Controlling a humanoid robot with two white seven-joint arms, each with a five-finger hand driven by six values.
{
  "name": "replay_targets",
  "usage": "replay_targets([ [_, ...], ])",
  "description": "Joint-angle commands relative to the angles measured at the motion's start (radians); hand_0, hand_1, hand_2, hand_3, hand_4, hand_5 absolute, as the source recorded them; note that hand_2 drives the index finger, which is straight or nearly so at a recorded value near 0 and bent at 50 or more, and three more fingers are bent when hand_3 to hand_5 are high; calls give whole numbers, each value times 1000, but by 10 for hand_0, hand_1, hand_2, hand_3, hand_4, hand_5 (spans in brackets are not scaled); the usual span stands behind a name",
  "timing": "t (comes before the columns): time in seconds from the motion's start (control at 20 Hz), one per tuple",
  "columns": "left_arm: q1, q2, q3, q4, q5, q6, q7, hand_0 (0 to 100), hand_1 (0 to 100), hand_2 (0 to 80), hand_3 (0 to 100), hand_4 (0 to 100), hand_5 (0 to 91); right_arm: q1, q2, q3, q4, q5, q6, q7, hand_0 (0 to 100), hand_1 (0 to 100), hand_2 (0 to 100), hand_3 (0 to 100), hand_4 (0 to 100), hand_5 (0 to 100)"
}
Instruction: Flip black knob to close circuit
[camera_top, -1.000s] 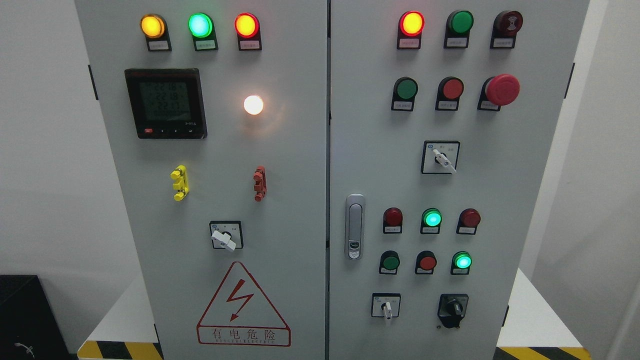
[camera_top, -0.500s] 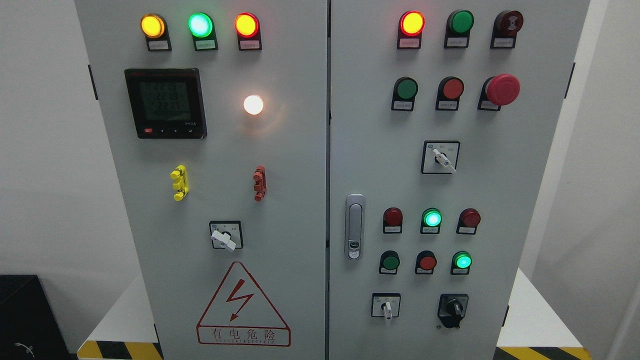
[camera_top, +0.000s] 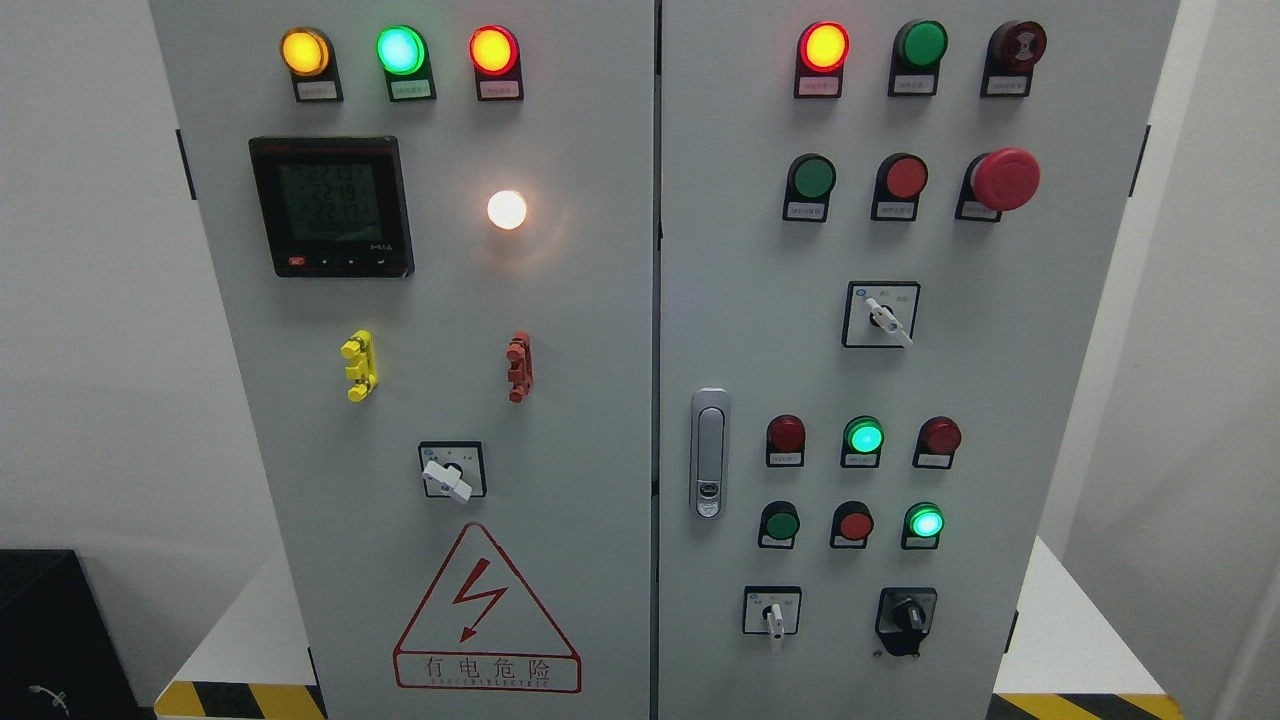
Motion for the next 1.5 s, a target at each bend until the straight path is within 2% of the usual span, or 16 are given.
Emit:
replay_targets([
  [0.0, 0, 0, -21, 22, -21, 1, 0, 120, 556, 0, 0, 0, 0, -7, 1, 0, -314, 91, 41, -71, 0, 151, 557, 726, 583, 493],
  [0.1, 0, 0, -21, 22, -21, -1, 0, 120, 556, 0, 0, 0, 0, 21, 1, 0, -418, 120, 118, -113, 0, 168, 642, 790, 637, 585],
  [0.3, 0, 0, -21, 22, -21, -1, 0, 120, 556, 0, 0, 0, 0, 62, 1, -10, -611, 208, 248, -134, 0, 177, 731, 879, 706, 703],
  [0.4, 0, 0, -21, 22, -21, 1, 0, 120, 556, 0, 0, 0, 0, 78, 1, -47, -693, 312, 317, -145, 0, 173, 762, 906, 728, 739],
  [0.5, 0, 0, -21, 22, -21, -1, 1, 120, 556, 0, 0, 0, 0, 88, 4, -78, -748, 418, 354, -145, 0, 171, 773, 918, 739, 758],
  [0.6, 0, 0, -21, 22, -21, -1, 0, 120, 556, 0, 0, 0, 0, 93, 7, -81, -786, 464, 364, -145, 0, 173, 787, 931, 750, 774],
  [0.75, 0, 0, -21, 22, -21, -1, 0, 120, 556, 0, 0, 0, 0, 102, 7, -79, -869, 516, 442, -142, 0, 174, 797, 943, 762, 792],
  [0.85, 0, 0, -21, 22, -21, -1, 0, 120, 556, 0, 0, 0, 0, 104, 7, -72, -914, 567, 494, -142, 0, 172, 802, 949, 767, 796],
  [1.15, 0, 0, -21, 22, -21, 1, 0, 120, 556, 0, 0, 0, 0, 107, 8, -40, -1070, 696, 710, -136, 0, 142, 810, 963, 779, 809],
  [1.3, 0, 0, -21, 22, -21, 1, 0, 120, 556, 0, 0, 0, 0, 107, 8, -26, -1130, 763, 772, -98, 0, 130, 810, 965, 781, 814],
  [1.45, 0, 0, -21, 22, -21, 1, 0, 120, 556, 0, 0, 0, 0, 102, 7, 2, -1179, 829, 827, -87, 0, 119, 810, 966, 786, 818],
])
